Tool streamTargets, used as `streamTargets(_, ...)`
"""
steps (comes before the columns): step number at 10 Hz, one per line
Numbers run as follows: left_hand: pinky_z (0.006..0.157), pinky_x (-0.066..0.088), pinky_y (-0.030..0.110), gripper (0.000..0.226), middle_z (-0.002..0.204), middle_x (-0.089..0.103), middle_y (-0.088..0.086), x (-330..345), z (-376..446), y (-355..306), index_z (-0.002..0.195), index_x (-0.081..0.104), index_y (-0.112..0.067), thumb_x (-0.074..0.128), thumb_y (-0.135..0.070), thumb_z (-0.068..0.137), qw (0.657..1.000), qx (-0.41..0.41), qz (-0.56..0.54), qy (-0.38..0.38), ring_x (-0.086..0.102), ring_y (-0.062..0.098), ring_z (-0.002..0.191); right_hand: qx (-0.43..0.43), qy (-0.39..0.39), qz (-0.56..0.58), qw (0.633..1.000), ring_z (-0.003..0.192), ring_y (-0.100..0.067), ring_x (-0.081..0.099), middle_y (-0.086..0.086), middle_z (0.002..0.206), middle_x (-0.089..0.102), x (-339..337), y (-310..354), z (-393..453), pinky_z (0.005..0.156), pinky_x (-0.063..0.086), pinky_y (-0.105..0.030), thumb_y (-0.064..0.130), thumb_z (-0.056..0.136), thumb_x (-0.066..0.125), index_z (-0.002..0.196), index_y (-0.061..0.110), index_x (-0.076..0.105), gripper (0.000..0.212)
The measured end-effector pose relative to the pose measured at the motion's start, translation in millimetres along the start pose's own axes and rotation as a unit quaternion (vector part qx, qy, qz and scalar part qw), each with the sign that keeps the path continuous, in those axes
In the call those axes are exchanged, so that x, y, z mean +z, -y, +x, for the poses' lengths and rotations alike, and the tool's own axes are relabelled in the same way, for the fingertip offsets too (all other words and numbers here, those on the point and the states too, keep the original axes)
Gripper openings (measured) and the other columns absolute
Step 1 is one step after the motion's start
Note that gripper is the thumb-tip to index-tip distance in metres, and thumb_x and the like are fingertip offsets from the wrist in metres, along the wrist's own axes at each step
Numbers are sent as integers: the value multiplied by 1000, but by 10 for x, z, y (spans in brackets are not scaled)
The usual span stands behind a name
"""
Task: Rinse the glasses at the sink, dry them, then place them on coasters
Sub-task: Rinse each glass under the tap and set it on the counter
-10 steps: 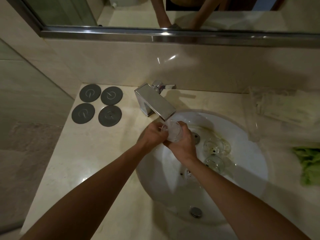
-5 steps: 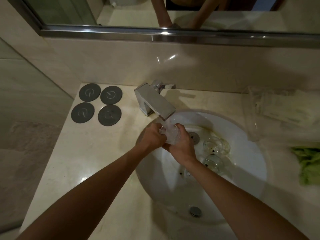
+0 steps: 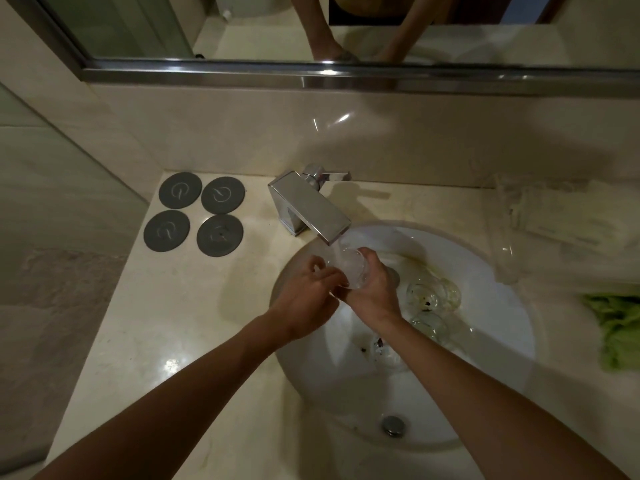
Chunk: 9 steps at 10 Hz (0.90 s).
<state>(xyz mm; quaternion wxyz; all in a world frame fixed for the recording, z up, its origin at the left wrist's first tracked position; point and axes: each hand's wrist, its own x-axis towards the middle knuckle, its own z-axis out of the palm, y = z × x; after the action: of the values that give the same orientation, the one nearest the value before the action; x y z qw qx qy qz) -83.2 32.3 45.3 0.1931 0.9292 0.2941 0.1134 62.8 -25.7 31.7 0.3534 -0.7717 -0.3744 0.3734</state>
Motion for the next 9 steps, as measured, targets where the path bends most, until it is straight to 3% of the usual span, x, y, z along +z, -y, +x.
streamTargets(1,109,27,35,51,133,65,-4,-56,80,-56,122,70,-18,56,2,77,996,-26,43,78,46,22,132,-8,15,1,1000,102,-13,50,25,96,29,-10,33,-23,87,53,-28,21,72,87,137,27,48,75)
streamTargets(2,113,23,35,56,130,65,-4,-92,199,-115,130,64,-21,53,-1,79,979,-81,-36,183,52,15,127,-20,14,2,1000,104,-18,55,21,98,37,-17,27,-17,85,49,-27,16,73,85,136,26,48,74)
streamTargets(3,117,15,42,68,139,58,1,-90,312,-195,144,47,-25,56,-3,80,961,-101,-7,257,48,20,131,-45,29,-25,998,109,-19,55,1,120,55,-25,-17,8,86,39,-19,13,71,85,139,21,48,78)
streamTargets(4,120,18,47,73,148,49,6,-26,379,-212,150,37,-25,57,-3,83,941,-138,-26,307,38,27,141,-34,38,-55,997,106,-15,53,-5,125,56,-20,-58,51,83,36,-13,7,74,81,140,18,48,74)
streamTargets(5,113,39,44,76,145,52,9,-23,376,-210,148,39,-18,54,8,78,913,-175,-205,307,46,28,136,-30,68,-23,997,89,-23,65,-10,101,69,-43,-14,43,78,52,-25,11,86,73,120,14,63,36)
streamTargets(6,101,47,33,72,137,59,8,-59,331,-186,144,46,-16,52,11,78,911,-168,-210,313,56,24,125,-43,89,-7,995,99,-21,64,-2,118,61,-28,-6,59,75,58,-35,10,82,78,129,21,60,52)
streamTargets(7,116,34,46,56,135,60,2,-107,286,-100,135,56,-22,54,3,84,940,-77,22,330,51,20,130,6,75,-2,997,112,-11,46,6,128,52,-14,-51,75,80,39,-14,17,69,89,140,25,47,83)
streamTargets(8,124,5,52,49,151,45,-3,-128,233,-7,133,57,-28,57,-7,89,922,42,226,313,20,16,151,13,62,48,997,104,-8,46,2,120,56,-29,-15,104,69,31,-6,18,70,87,134,19,50,74)
streamTargets(9,119,27,44,45,138,55,2,-84,251,-46,127,61,-22,54,-3,88,950,-43,103,290,39,21,139,-22,67,-8,997,106,-4,40,1,132,53,-33,-31,92,75,33,-3,19,71,87,141,23,45,82)
